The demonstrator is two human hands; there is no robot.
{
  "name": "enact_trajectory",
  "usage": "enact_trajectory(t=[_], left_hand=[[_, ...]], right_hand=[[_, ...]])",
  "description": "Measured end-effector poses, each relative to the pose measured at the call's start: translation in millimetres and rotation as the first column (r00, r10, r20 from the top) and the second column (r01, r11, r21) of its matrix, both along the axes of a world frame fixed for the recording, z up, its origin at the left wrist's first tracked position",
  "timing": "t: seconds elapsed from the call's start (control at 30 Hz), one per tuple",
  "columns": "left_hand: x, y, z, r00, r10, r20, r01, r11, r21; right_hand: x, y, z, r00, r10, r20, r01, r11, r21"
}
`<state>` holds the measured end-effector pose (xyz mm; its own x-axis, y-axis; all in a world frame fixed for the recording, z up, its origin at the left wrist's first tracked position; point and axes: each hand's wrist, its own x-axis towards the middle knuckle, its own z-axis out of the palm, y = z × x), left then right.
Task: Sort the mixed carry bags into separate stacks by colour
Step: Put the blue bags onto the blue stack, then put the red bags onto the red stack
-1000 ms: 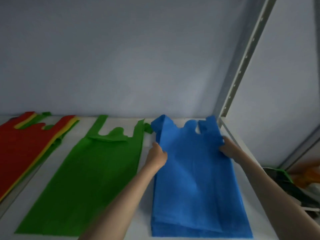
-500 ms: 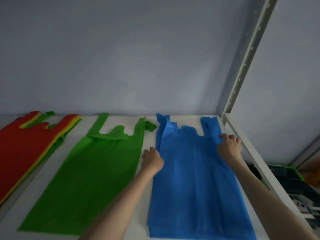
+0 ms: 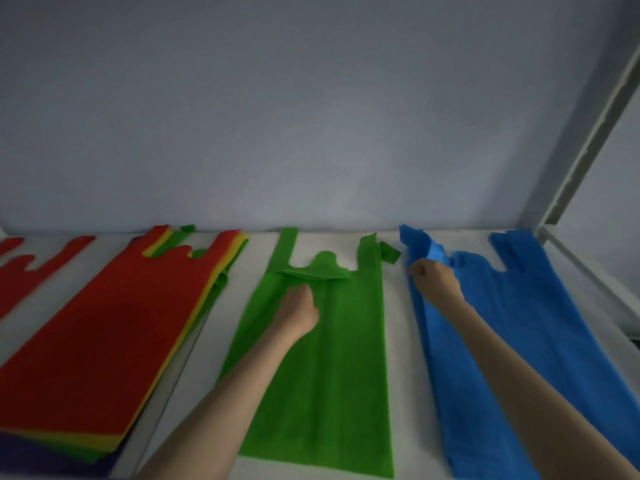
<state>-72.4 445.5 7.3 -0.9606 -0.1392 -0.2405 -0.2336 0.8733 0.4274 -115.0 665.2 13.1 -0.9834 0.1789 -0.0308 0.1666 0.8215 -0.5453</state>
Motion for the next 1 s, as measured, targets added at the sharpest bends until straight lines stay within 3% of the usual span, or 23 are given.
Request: enact_trajectory(t=[0.43, 0.67, 0.77, 0.9, 1.0], left_hand=[[11, -194, 3, 0.958, 0.285, 0.011, -0.282, 0.953, -0.107], [18, -315, 0, 0.933, 0.350, 0.086, -0.330, 0.925, -0.190], [21, -360, -2, 0.932, 0.353, 0.084, -0.327, 0.917, -0.230], [23, -394, -5, 0.931, 0.355, 0.083, -0.334, 0.921, -0.201], [23, -405, -7, 0.924, 0.376, 0.072, -0.361, 0.918, -0.163]], right_hand=[[-11, -219, -8, 0.965, 0.262, 0.005, -0.261, 0.963, -0.071], [-14, -335, -22, 0.956, 0.251, 0.153, -0.211, 0.949, -0.236], [-11, -365, -25, 0.970, 0.177, 0.169, -0.148, 0.974, -0.169], [-4, -386, -26, 1.000, 0.027, -0.012, -0.027, 0.998, -0.050], [-8, -399, -28, 0.993, 0.075, 0.090, -0.077, 0.997, 0.020]])
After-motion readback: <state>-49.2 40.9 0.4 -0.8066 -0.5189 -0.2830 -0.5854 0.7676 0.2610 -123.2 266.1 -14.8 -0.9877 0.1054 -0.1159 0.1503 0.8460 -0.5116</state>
